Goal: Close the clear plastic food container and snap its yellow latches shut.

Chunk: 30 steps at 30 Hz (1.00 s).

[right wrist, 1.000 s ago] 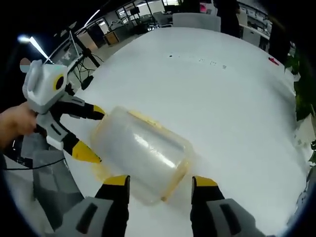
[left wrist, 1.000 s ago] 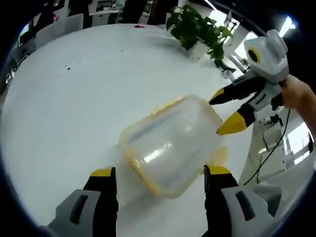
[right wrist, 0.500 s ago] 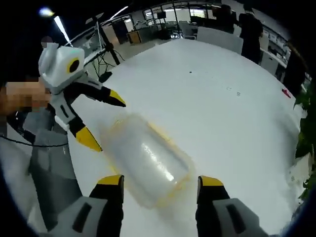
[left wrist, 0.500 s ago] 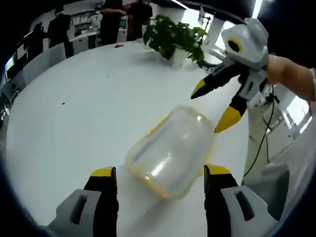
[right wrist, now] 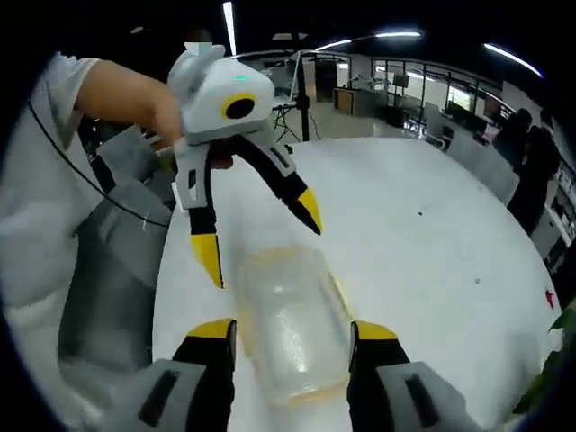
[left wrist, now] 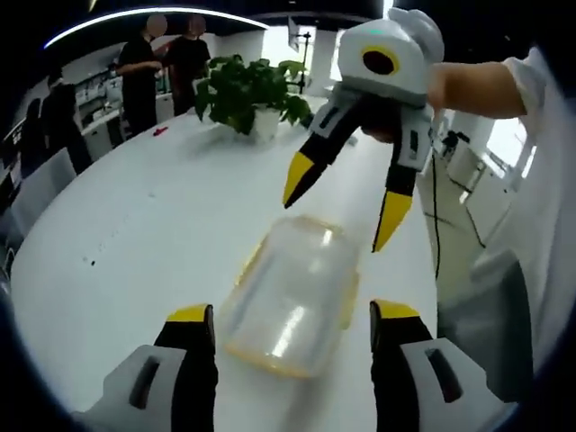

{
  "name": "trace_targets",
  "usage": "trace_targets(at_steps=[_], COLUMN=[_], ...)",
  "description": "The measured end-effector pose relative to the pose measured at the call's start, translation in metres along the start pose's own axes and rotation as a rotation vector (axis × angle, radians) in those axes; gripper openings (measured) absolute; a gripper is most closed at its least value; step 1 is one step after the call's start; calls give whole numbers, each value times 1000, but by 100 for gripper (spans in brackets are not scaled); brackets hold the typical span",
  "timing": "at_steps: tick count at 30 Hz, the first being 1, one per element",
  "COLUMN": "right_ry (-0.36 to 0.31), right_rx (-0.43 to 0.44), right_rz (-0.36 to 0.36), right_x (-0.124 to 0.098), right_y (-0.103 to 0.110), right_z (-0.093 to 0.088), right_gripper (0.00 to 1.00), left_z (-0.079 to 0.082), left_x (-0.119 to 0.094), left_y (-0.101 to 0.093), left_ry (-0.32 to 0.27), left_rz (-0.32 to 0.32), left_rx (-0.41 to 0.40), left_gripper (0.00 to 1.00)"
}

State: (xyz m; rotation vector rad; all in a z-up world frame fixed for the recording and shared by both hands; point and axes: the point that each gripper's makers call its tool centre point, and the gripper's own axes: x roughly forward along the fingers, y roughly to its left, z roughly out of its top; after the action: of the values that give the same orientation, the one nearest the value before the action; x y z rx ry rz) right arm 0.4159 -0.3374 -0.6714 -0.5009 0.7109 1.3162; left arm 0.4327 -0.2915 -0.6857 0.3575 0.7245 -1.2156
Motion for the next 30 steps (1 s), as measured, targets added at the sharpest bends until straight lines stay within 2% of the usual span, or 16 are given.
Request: trace_targets(at_steps=[1, 3, 5, 7, 10, 14, 20, 25, 30], right_ry=[3, 12, 23, 27, 43, 58, 66, 66, 71], right_rx=[-17, -60, -71, -88, -101, -124, -146, -160, -175], right_rz=[5, 21, 30, 43, 36, 53, 62, 87, 90], right_x=[1, 3, 3, 5, 7, 12, 19, 21, 25], right_y=[1, 4, 4, 5, 3, 3, 1, 2, 0], right_z=[0, -1, -3, -3, -5, -7, -8, -9, -10], right_gripper=[47, 46, 47, 47, 49, 48, 48, 48, 47], left_z=[1, -3, -7, -4, -1, 2, 7, 3, 2], left_x=[0, 0, 1, 3, 5, 11, 20, 24, 30], left_y=[-1, -12, -12, -20, -23, -22, -30, -32, -31], left_ry=[-4, 17, 45, 42, 35, 50, 47, 65, 72], left_rz=[-9, -73, -66, -107, -108, -94, -106, -117, -129], left_rx=[6, 50, 97, 130, 153, 251, 309, 346, 347], left_gripper=[66, 67, 67, 63, 62, 57, 56, 55, 55])
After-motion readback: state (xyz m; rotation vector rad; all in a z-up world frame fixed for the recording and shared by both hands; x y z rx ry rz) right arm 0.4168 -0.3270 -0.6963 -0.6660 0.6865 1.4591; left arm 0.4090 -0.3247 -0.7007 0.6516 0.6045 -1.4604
